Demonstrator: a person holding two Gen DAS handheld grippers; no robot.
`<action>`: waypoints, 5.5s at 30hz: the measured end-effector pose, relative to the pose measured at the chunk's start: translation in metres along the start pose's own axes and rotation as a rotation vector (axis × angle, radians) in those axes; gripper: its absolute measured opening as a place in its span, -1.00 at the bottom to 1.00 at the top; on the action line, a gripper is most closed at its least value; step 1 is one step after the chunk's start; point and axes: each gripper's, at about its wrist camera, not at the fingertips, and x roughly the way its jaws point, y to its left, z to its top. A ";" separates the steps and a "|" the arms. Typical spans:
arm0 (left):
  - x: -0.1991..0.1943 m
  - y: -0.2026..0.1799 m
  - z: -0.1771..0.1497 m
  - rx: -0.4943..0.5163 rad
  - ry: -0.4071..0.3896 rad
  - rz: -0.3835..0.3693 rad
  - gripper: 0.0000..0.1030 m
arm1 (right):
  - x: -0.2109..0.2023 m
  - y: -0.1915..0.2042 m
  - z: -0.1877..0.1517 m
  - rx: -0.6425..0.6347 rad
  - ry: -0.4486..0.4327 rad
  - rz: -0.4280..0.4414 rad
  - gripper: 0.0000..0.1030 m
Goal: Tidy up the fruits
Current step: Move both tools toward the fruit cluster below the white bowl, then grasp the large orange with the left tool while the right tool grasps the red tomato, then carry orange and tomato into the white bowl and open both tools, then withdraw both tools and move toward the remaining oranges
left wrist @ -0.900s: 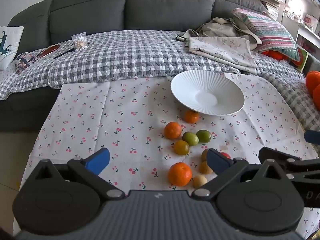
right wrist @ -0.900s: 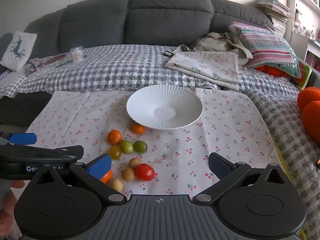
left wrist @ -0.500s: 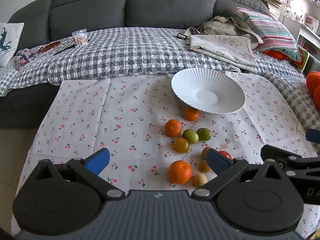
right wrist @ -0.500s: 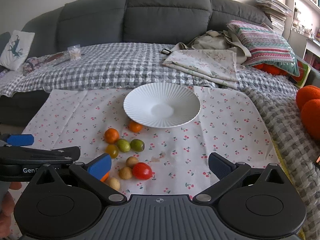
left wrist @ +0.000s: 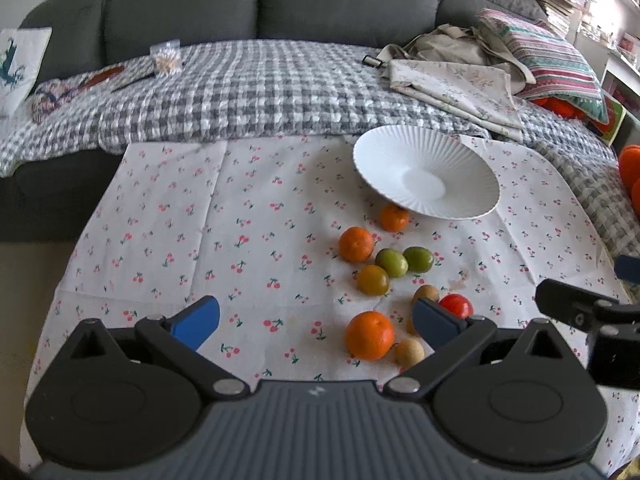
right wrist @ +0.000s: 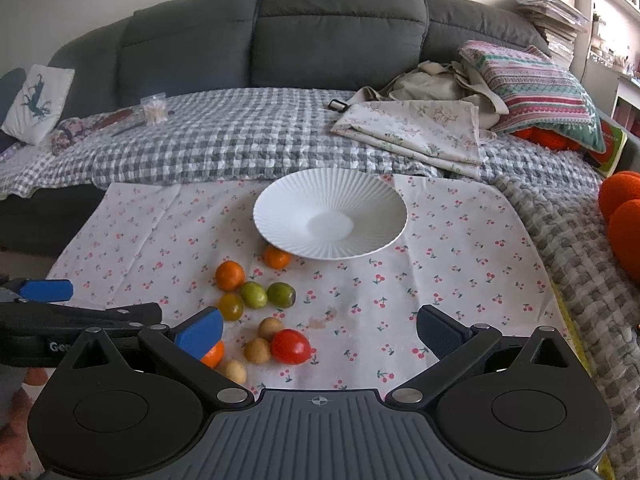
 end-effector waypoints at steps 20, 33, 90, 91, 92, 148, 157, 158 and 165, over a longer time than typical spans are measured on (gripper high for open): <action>0.051 0.003 0.006 0.037 0.100 -0.067 0.49 | 0.067 -0.056 0.020 0.167 0.174 0.090 0.97; 0.080 -0.018 -0.003 0.116 0.187 -0.177 0.13 | 0.123 -0.038 0.006 0.143 0.336 0.214 0.62; 0.059 -0.014 0.033 0.049 0.054 -0.231 -0.28 | 0.106 -0.045 0.044 0.171 0.219 0.227 -0.30; 0.059 -0.017 0.035 0.045 0.050 -0.234 -0.28 | 0.106 -0.049 0.047 0.184 0.212 0.225 -0.30; 0.059 -0.019 0.037 0.042 0.045 -0.237 -0.28 | 0.106 -0.053 0.050 0.200 0.206 0.223 -0.30; 0.165 -0.059 0.117 -0.007 -0.049 -0.205 0.30 | 0.206 -0.099 0.095 0.383 0.200 0.151 0.28; 0.147 -0.034 0.114 -0.095 -0.048 -0.196 0.33 | 0.183 -0.098 0.097 0.351 0.184 0.116 0.32; 0.144 -0.031 0.113 -0.102 -0.047 -0.197 0.33 | 0.180 -0.097 0.097 0.342 0.183 0.113 0.34; 0.114 -0.016 0.105 -0.066 -0.061 -0.207 0.39 | 0.155 -0.080 0.096 0.243 0.165 0.109 0.43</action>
